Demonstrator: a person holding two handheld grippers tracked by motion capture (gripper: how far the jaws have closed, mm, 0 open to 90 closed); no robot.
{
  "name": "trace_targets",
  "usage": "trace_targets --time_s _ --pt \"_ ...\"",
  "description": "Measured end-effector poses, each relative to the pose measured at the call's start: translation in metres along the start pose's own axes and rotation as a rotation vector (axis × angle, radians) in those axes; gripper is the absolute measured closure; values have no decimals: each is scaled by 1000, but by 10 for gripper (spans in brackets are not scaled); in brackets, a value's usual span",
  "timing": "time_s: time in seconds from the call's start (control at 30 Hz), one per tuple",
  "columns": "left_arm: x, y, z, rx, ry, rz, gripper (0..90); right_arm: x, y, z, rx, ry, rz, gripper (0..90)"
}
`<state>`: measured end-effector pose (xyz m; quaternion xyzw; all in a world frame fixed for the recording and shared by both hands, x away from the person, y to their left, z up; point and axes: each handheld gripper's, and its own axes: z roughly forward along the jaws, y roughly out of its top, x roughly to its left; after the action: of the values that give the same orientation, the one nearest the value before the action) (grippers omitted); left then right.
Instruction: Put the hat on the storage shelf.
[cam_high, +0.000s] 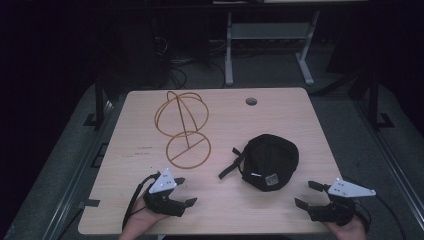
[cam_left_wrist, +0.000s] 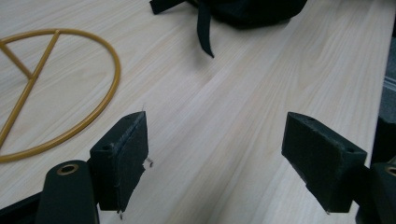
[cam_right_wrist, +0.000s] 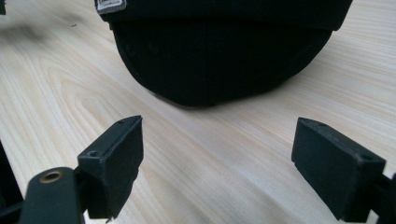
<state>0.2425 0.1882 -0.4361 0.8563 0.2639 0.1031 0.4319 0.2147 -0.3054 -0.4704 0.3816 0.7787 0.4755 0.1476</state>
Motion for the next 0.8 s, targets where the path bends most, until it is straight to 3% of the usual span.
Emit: trace_targets --time_s 0.1,0.43,0.57,0.8 --pt "-1 3 2 3 -24 -3 227 1 0 -1 -2 1 0 164" --pt "-7 21 9 4 -49 24 225 0 0 0 -8 9 4 163" --pt "-13 34 10 -4 -61 65 226 0 0 -1 -15 11 10 157" --pt "-21 54 18 -10 -102 96 226 -1 0 -2 -16 12 15 150"
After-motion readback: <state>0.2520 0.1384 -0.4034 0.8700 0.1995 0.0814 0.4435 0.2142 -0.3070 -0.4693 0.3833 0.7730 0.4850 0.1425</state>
